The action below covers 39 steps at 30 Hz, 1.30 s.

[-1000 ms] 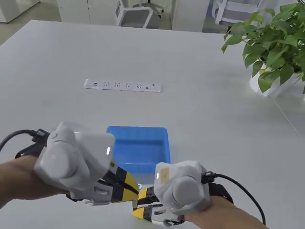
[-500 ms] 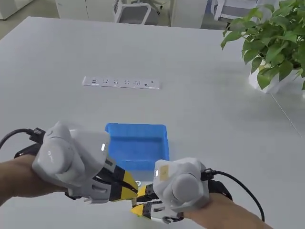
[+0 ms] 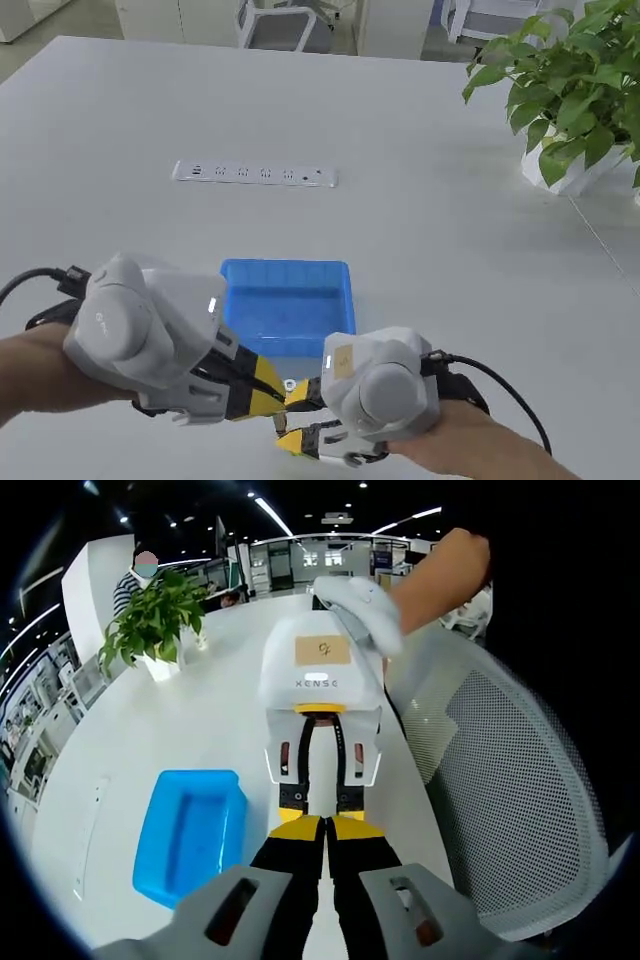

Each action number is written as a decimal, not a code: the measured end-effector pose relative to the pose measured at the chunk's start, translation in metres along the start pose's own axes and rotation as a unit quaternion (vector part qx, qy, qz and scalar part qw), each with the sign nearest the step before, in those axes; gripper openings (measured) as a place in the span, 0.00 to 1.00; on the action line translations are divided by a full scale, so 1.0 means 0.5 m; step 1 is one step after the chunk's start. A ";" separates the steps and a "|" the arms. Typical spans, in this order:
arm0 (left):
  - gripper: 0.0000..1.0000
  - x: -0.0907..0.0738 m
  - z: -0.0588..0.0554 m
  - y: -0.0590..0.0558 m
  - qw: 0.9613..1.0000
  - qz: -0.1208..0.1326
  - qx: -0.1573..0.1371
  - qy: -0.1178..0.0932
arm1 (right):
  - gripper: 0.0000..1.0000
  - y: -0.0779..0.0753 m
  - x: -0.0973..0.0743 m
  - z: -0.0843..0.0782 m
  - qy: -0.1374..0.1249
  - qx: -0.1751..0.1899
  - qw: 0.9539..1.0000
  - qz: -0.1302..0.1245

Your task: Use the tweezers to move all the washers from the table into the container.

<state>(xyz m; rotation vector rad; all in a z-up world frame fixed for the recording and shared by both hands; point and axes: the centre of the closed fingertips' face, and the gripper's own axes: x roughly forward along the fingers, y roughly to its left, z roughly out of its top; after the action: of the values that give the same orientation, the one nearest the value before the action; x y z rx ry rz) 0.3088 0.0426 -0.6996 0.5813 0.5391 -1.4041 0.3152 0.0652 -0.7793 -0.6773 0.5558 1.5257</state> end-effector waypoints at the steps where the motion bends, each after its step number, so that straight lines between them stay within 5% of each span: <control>1: 0.05 0.000 0.000 0.001 1.000 0.001 0.000 0.000 | 0.23 -0.001 -0.001 0.000 0.000 0.000 1.000 -0.002; 17: 0.05 -0.004 -0.005 0.001 1.000 -0.004 0.002 0.008 | 0.41 -0.025 -0.040 -0.004 -0.010 0.040 0.998 -0.048; 39: 0.05 -0.011 0.003 0.012 1.000 -0.002 0.006 0.013 | 0.64 -0.065 -0.097 -0.042 -0.030 0.123 0.986 -0.113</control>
<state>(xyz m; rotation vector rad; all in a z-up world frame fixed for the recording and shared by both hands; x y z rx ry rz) 0.3141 0.0462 -0.6947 0.6100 0.5527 -1.4052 0.3500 0.0181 -0.7581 -0.4841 0.5886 1.2377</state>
